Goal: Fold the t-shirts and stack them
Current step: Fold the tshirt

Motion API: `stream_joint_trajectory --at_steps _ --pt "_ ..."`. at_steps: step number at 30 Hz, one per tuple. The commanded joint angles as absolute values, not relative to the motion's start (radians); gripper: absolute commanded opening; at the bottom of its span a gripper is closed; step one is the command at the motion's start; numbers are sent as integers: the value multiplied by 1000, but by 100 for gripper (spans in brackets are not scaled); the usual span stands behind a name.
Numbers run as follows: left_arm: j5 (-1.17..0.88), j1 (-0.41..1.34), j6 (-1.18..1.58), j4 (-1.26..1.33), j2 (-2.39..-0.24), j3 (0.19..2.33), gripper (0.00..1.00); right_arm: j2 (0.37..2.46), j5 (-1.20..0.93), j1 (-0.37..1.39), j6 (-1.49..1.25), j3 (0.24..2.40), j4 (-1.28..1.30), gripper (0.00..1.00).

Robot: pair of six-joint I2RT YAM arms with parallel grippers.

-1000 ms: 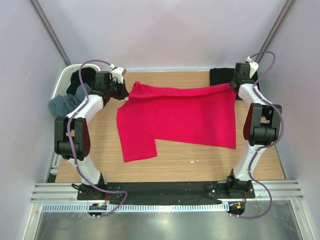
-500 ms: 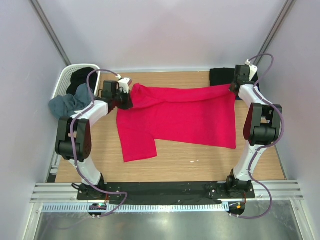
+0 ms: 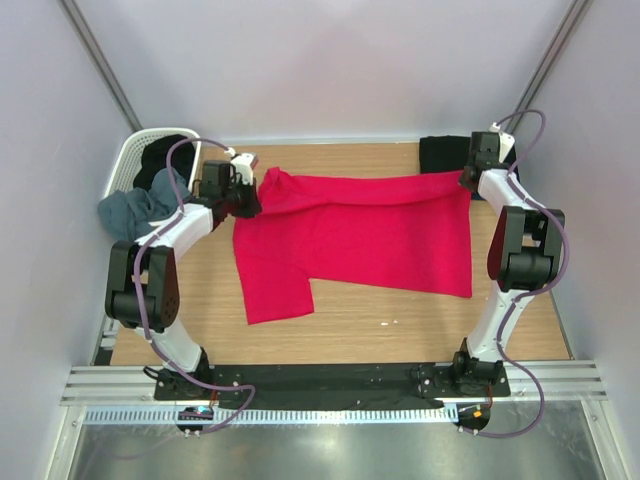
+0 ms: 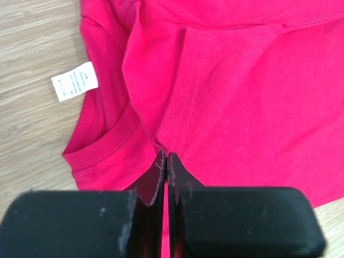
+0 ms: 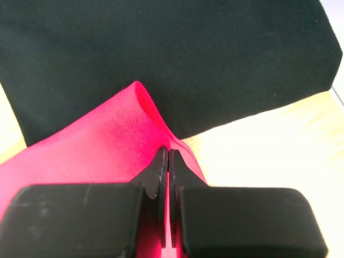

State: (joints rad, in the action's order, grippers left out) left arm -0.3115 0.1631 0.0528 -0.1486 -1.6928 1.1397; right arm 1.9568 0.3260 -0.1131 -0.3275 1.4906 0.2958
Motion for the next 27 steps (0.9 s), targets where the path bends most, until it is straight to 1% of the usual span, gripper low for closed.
stream_joint_trajectory --at_steps 1,5,6,8,9,11,12,13,14,16,18,20,22,23,24,26,27 --pt "-275 160 74 -133 -1678 1169 0 1916 328 -120 -308 1477 298 1" --pt "-290 161 83 -144 -1690 1180 0 1924 321 -120 -307 1468 311 1" --pt "-288 161 90 -153 -1690 1183 1 1928 316 -120 -304 1476 328 11" --pt "-290 160 95 -196 -1686 1198 15 1928 301 -120 -290 1486 354 24" --pt "-302 160 101 -210 -1680 1203 30 1921 285 -120 -285 1500 363 37" --pt "-322 161 109 -250 -1645 1209 44 1907 264 -120 -278 1514 377 53" --pt "-327 160 118 -256 -1628 1207 52 1899 249 -120 -269 1525 396 59" --pt "-327 160 136 -261 -1612 1204 66 1884 223 -120 -265 1549 406 64" --pt "-322 161 149 -262 -1571 1203 88 1878 204 -120 -261 1566 419 70" --pt "-281 160 181 -250 -1545 1219 100 1862 164 -120 -252 1612 452 73" --pt "-221 160 250 -236 -1568 1262 100 1841 118 -115 -256 1637 460 75" --pt "-206 160 326 -236 -1620 1369 100 1822 94 -91 -267 1649 456 76" --pt "-164 173 363 -247 -1728 1446 96 1816 89 -45 -278 1658 446 76" --pt "-132 175 392 -268 -1809 1521 94 1816 84 -28 -279 1660 434 77" --pt "-129 176 399 -278 -1843 1564 91 1815 84 -5 -281 1655 420 77" --pt "-123 183 410 -313 -1916 1674 81 1825 90 72 -291 1646 376 77" --pt "-115 187 410 -321 -1978 1704 74 1848 83 90 -304 1643 359 77"
